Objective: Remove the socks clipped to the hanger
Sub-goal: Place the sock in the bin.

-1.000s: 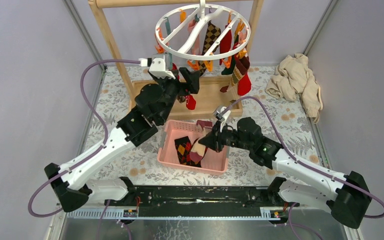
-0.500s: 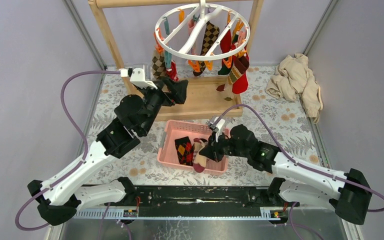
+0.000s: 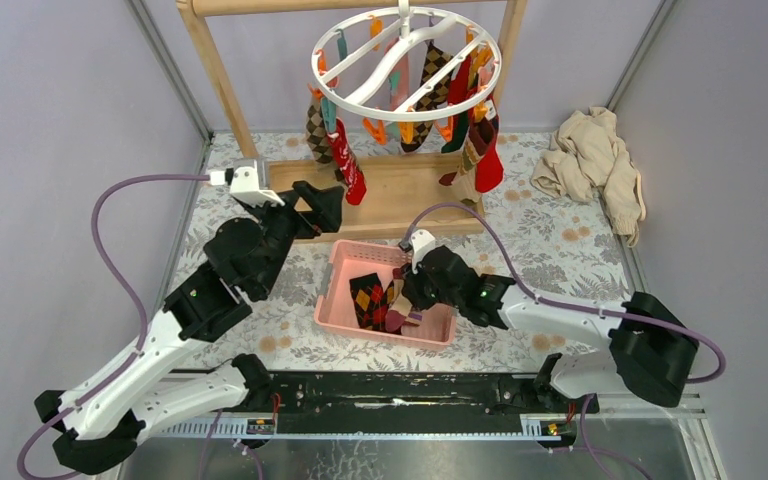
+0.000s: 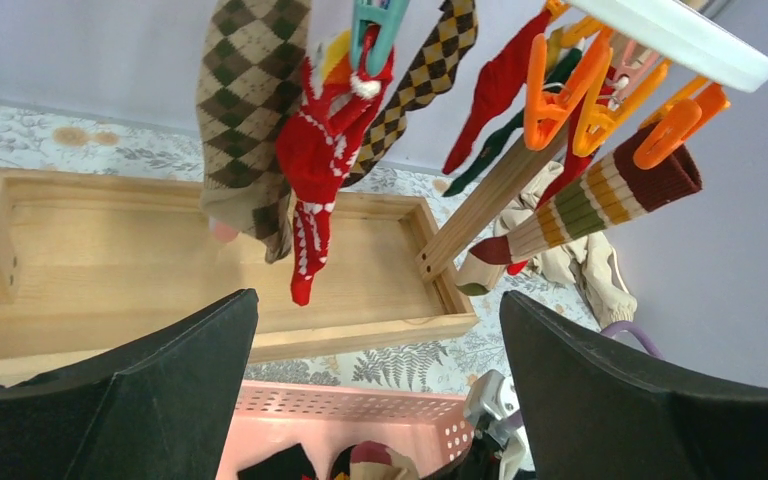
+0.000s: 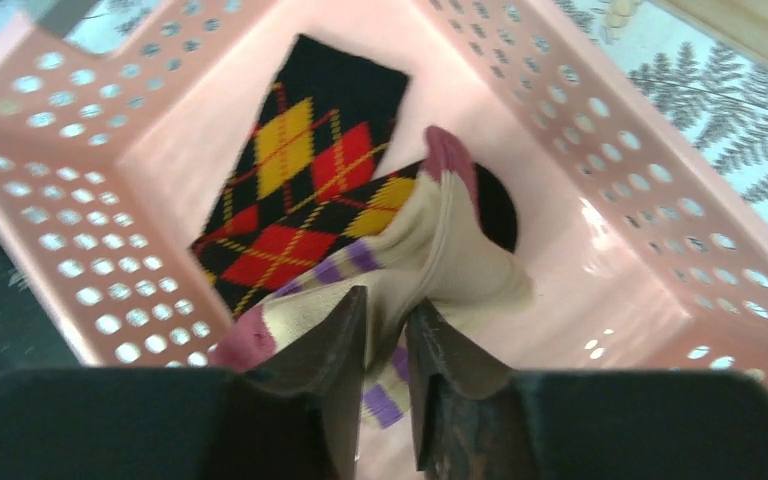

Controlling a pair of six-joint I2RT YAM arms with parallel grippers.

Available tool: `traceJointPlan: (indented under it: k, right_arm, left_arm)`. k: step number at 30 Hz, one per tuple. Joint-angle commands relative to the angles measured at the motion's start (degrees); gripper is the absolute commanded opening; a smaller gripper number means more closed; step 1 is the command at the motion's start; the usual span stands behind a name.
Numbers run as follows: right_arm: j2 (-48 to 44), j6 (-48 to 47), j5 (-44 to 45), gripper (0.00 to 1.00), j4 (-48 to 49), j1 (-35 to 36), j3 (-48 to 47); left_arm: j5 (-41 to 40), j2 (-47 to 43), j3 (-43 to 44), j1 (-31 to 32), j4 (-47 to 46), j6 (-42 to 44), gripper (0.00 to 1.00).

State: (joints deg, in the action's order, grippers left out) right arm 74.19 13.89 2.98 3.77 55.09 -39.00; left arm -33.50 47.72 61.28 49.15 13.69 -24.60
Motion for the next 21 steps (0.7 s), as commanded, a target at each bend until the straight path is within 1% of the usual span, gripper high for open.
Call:
traceJointPlan:
  k: [1, 4, 6, 11, 16, 21]
  right_arm:
    - [3.1, -1.9, 8.8, 0.34, 4.9, 0.3, -3.2]
    - [2.7, -2.9, 10.0, 0.51, 4.4, 0.3, -3.7]
    - [0.6, -3.7, 9.7, 0.57, 5.5, 0.3, -3.0]
    - [-3.8, -5.6, 10.2, 0.63, 8.2, 0.3, -2.3]
    - [-5.1, -7.2, 9.9, 0.69, 13.1, 0.3, -2.6]
    - [-4.6, -7.7, 11.1, 0.71, 22.2, 0.5, -2.2]
  left_arm:
    - [-4.5, -2.7, -0.9, 0.4, 4.1, -1.9, 0.99]
    - [-6.9, -4.2, -1.5, 0.4, 6.1, -2.7, 0.99]
    - [-8.6, -4.9, -1.9, 0.4, 7.2, -3.1, 0.99]
    - [-11.2, -5.8, -2.5, 0.4, 9.5, -4.7, 0.99]
    - [-12.4, -6.1, -2.9, 0.4, 11.3, -6.1, 0.99]
    - [-12.7, -7.6, -3.4, 0.4, 12.4, -7.1, 0.99]
